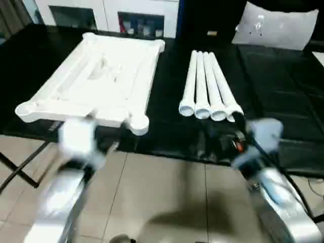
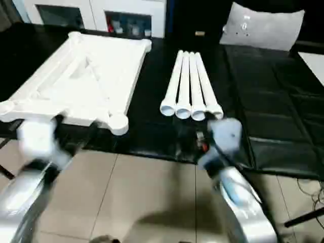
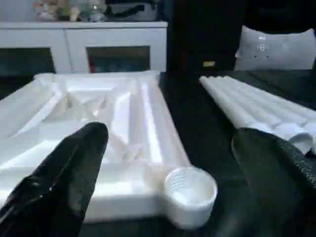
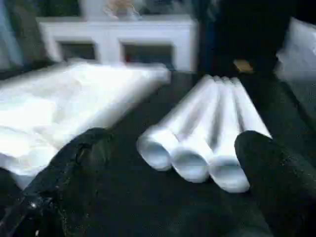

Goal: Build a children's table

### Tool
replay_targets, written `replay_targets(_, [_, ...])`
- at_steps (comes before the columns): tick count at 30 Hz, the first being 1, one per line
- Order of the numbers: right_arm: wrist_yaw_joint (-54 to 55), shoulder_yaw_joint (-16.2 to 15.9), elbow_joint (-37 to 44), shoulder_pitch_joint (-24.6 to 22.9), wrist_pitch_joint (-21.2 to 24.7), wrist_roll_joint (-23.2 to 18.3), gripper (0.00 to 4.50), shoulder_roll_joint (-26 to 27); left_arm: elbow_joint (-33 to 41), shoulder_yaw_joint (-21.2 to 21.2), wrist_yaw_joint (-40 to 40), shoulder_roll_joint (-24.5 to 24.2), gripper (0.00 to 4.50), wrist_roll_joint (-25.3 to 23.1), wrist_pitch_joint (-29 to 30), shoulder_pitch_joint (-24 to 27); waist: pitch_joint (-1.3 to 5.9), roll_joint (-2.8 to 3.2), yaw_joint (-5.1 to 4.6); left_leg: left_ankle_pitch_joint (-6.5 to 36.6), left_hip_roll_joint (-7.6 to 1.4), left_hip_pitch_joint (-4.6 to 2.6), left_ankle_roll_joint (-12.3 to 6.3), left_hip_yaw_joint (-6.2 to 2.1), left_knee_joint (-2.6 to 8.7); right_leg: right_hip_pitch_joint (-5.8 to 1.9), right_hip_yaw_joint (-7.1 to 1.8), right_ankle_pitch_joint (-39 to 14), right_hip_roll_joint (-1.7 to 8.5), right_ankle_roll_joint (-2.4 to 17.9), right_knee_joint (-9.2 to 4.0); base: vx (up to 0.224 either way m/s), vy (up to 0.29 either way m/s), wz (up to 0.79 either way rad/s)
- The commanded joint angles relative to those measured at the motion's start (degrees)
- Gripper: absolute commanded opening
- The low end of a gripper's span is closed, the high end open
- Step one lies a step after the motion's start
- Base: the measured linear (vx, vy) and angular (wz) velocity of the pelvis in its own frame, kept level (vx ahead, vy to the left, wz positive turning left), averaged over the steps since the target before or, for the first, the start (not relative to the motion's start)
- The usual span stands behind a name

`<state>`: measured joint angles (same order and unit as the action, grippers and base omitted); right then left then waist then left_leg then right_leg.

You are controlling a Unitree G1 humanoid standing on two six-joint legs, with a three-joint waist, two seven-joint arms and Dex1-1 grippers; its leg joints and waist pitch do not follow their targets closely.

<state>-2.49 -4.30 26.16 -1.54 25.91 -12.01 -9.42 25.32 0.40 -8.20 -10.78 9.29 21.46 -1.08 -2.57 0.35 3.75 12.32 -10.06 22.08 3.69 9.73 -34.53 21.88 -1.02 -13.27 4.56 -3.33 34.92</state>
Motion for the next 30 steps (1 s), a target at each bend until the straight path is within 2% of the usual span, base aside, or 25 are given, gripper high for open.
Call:
replay_targets(1, [2.26, 0.06, -1.2, 1.17, 5.64, 1.31, 4.41, 0.58, -0.51, 0.18, 1.25, -0.56, 4.5, 1.58, 3.78, -1.06, 3.21, -0.53, 1.61, 5.34, -0.35, 2.33, -11.41, -2.13, -1.61, -4.52, -6.73, 3.63, 10.83, 8.05, -6.79, -0.017, 0.055, -0.01])
replay_targets(2, [2.3, -0.16, -0.8, 2.22, 7.53, 0.49, 4.41, 1.91, -0.91, 1.35, 2.08, -0.46, 4.5, 2.54, 5.33, -2.26, 3.18, 0.21, 1.99, 4.84, -1.48, 3.62, -12.0, -4.34, -3.88, -4.76, -8.23, -0.34, 14.0, 10.29, -7.47, -0.03, 0.146, -0.06])
replay_targets(3, [2.37, -0.18, -0.75, 2.32, 7.65, 0.5, 4.41, 2.02, -0.99, 1.49, 2.15, -0.44, 4.5, 2.61, 5.49, -2.37, 2.92, 1.11, 1.68, 4.4, -2.0, 3.88, -11.91, -5.32, -3.99, -4.39, -8.07, -2.64, 14.28, 12.35, -7.75, -0.03, 0.146, -0.06])
replay_targets(4, [2.59, -0.24, -0.61, 2.59, 7.91, 0.61, 4.41, 2.37, -1.3, 1.91, 2.36, -0.33, 4.5, 2.69, 5.88, -2.66, 3.02, 0.99, 1.28, 3.49, -1.84, 4.16, -12.41, -5.71, -3.23, -4.37, -6.99, -4.25, 12.92, 13.92, -7.37, -0.024, 0.211, -0.09])
replay_targets(5, [2.21, -0.2, -0.26, 3.24, 7.89, 0.15, 4.41, 2.44, -2.08, 1.85, 2.36, -0.17, 4.5, 0.92, 6.18, -3.52, 3.66, 3.22, -0.19, -0.13, -1.4, -2.02, -14.41, -3.01, 1.23, 0.13, -2.97, -6.0, 1.86, 13.4, -4.05, -0.037, 0.23, -0.06])
replay_targets(6, [2.44, -0.27, -0.34, 3.23, 7.7, 0.48, 4.41, 2.48, -2.24, 1.79, 2.33, -0.22, 4.5, 0.68, 6.33, -3.5, 2.68, 3.19, -1.47, 3.95, -1.52, -3.66, -13.85, -3.0, 3.24, 2.36, -0.13, -9.79, -1.89, 11.6, -2.09, -0.037, 0.23, -0.06])
replay_targets(7, [3.87, -0.6, -1.03, 3.02, 6.21, 2.01, 4.41, 3.21, -3.28, 1.47, 2.22, -0.78, 4.5, -1.25, 6.85, -3.13, 2.7, 3.66, -2.01, 9.87, -3.59, -3.95, -6.15, -0.55, 5.77, 2.97, 2.93, -10.24, -2.54, 7.75, 1.61, -0.04, 0.243, -0.23])
replay_targets(8, [4.17, -0.33, -1.24, 3.0, 6.08, 1.73, 4.41, 3.54, -3.37, 1.34, 2.44, -0.75, 4.5, -1.7, 7.17, -3.04, 2.65, 3.3, -1.8, 11.52, -4.86, -3.36, 1.0, 0.0, 7.23, 2.06, 4.02, -5.33, -1.24, 3.95, 2.71, -0.04, 0.215, -0.5])
replay_targets(9, [4.13, -0.39, -1.24, 2.99, 6.1, 1.76, 4.41, 3.47, -3.26, 1.36, 2.48, -0.71, 4.5, -1.66, 7.29, -2.97, 2.49, 3.51, -1.3, 13.19, -5.44, -3.11, 4.99, 0.62, 7.88, 1.73, 4.1, -4.11, -0.34, 3.12, 2.2, -0.04, 0.215, -0.5])
replay_targets(10, [3.89, -0.71, -1.21, 2.9, 6.18, 1.91, 4.41, 3.15, -2.72, 1.42, 2.67, -0.49, 4.5, -1.45, 7.88, -2.64, 2.3, 1.74, -1.05, 15.84, -4.18, -1.49, 3.16, -2.42, 8.36, -0.76, 4.29, -1.13, 0.67, 2.46, 1.4, -0.06, 0.138, -0.29])
replay_targets(11, [3.42, -1.47, -1.19, 2.53, 5.18, 2.67, 4.41, 2.74, -0.44, 1.77, 3.6, -0.03, 4.5, -0.6, 9.57, -1.03, 2.74, 1.84, -1.85, 18.89, -1.65, -3.37, 9.67, -0.73, 6.74, 1.03, 2.26, 0.23, 1.25, 4.21, -1.49, -0.043, 0.097, 0.01])
replay_targets(12, [3.49, -1.29, -1.19, 2.49, 5.79, 2.48, 4.41, 2.99, 0.46, 1.81, 3.91, 0.13, 4.5, -0.04, 10.03, -0.22, 2.74, 1.86, -1.9, 21.39, -1.56, -2.57, 9.49, -1.57, 6.8, -0.35, 1.68, -1.88, 2.01, 4.25, -2.0, -0.043, 0.097, 0.01])
replay_targets(13, [3.5, -1.22, -1.24, 2.85, 7.71, 2.42, 4.41, 3.11, 1.08, 1.5, 4.11, -0.15, 4.5, -0.07, 10.24, 0.6, 2.65, 1.71, -2.48, 23.09, -1.73, -1.63, 8.53, -2.44, 6.63, -1.13, 1.09, -4.34, 3.45, 4.43, -2.91, -0.025, 0.068, -0.08])
replay_targets(15, [2.78, -1.31, -1.32, 3.46, 10.24, 1.68, 4.41, 3.2, 1.76, 1.14, 3.98, -0.38, 4.5, 0.17, 10.29, 1.6, 2.72, 1.41, -2.86, 23.15, -1.7, -1.76, 6.93, -2.56, 6.2, -0.97, 0.84, -6.15, 3.47, 4.66, -3.78, 0.0, 0.0, 0.0])
replay_targets(16, [1.47, -1.32, -1.41, 3.99, 10.76, 0.49, 4.41, 3.3, 2.3, 0.98, 3.94, -0.02, 4.5, 0.42, 10.79, 1.91, 2.62, 0.99, -2.57, 23.19, -1.72, -2.16, 5.48, -2.17, 5.86, -0.48, 0.46, -7.97, 3.71, 5.04, -4.37, 0.0, 0.0, 0.0])
replay_targets(18, [-0.7, -1.7, -1.66, 4.54, 10.23, -1.41, 4.41, 3.28, 2.71, 1.84, 4.44, 1.17, 4.5, 0.61, 11.36, 1.6, 2.21, 0.96, -2.51, 27.84, -1.77, -2.65, 3.88, -2.16, 5.81, -0.39, 0.18, -16.35, 4.2, 5.39, -5.29, 0.0, 0.0, 0.0])
replay_targets(21, [-3.14, -3.43, -2.33, 5.13, 8.96, -1.7, 4.41, 2.21, 2.85, 2.86, 4.8, 1.97, 4.5, 0.54, 12.18, 1.11, 1.68, 0.67, -2.58, 36.14, -1.51, -4.28, 1.52, -2.39, 5.63, -0.16, 0.82, -32.54, 4.1, 4.16, -7.2, -0.004, -0.055, 0.0])
replay_targets(22, [-3.44, -4.1, -2.94, 5.45, 8.51, -1.08, 4.41, 1.85, 2.87, 3.04, 4.72, 2.06, 4.5, 0.45, 12.28, 0.99, 1.65, 0.65, -2.66, 36.68, -1.21, -5.2, -0.29, -2.13, 5.82, -0.78, 1.38, -34.72, 3.52, 4.63, -7.8, 0.037, -0.055, -0.01])
replay_targets(24, [-3.38, -3.89, -4.06, 6.27, 8.4, -0.41, 4.41, 2.03, 3.41, 2.51, 4.85, 1.71, 4.5, 0.5, 12.88, 1.06, 1.56, 0.51, -2.72, 34.58, -1.16, -5.02, -1.78, -2.03, 6.27, -1.86, 1.59, -32.13, 3.39, 5.98, -7.85, 0.058, -0.043, -0.02])
replay_targets(25, [-4.0, -3.46, -4.18, 6.65, 8.93, -1.0, 4.41, 2.23, 3.93, 2.27, 4.86, 1.66, 4.5, 0.95, 13.0, 1.18, 2.0, 0.39, -1.49, 26.29, 0.71, 0.65, -7.79, -3.21, 6.03, -6.93, 2.91, -32.3, 6.39, 4.86, -8.49, 0.078, -0.039, 0.02])
replay_targets(26, [-4.0, -3.46, -4.18, 6.65, 8.93, -1.0, 4.41, 2.23, 3.93, 2.27, 4.86, 1.66, 4.5, 0.95, 13.0, 1.18, 2.0, 0.39, -1.49, 26.29, 0.71, 0.65, -7.79, -3.21, 6.03, -6.93, 2.91, -32.3, 6.39, 4.86, -8.49, 0.09, -0.026, 0.33])
replay_targets(27, [-4.07, -3.47, -4.08, 6.82, 9.27, -0.91, 4.41, 2.14, 4.21, 2.39, 5.05, 1.78, 4.5, 1.1, 13.2, 1.13, 2.22, 0.4, -1.78, 18.84, 1.07, 1.23, -11.81, -3.62, 4.44, -7.95, 3.85, -32.23, 8.06, 5.22, -9.61, 0.09, -0.026, 0.33])
replay_targets(28, [-4.31, -3.64, -3.96, 7.0, 9.69, -0.99, 4.41, 2.09, 4.37, 2.91, 5.36, 2.24, 4.5, 1.63, 13.29, 1.04, 2.77, 1.14, -1.61, 12.63, 1.31, 1.01, -14.45, -3.84, 3.82, -9.0, 5.61, -27.79, 7.52, 6.9, -10.01, 0.115, -0.005, 0.6])
replay_targets(29, [-4.54, -3.68, -3.86, 7.14, 10.04, -1.09, 4.41, 2.02, 4.54, 3.28, 5.58, 2.65, 4.5, 1.92, 13.46, 0.94, 3.22, 2.04, -1.86, 7.09, 1.89, 0.31, -17.71, -4.9, 4.18, -9.66, 7.76, -20.77, 4.93, 8.03, -9.23, 0.162, 0.007, 0.63])
replay_targets(30, [-4.54, -3.68, -3.86, 7.14, 10.04, -1.09, 4.41, 2.02, 4.54, 3.28, 5.58, 2.65, 4.5, 1.92, 13.46, 0.94, 3.16, 2.53, -2.15, 4.73, 2.22, -0.96, -19.66, -5.95, 4.51, -9.25, 8.73, -17.49, 3.02, 8.4, -8.33, 0.162, 0.007, 0.63])
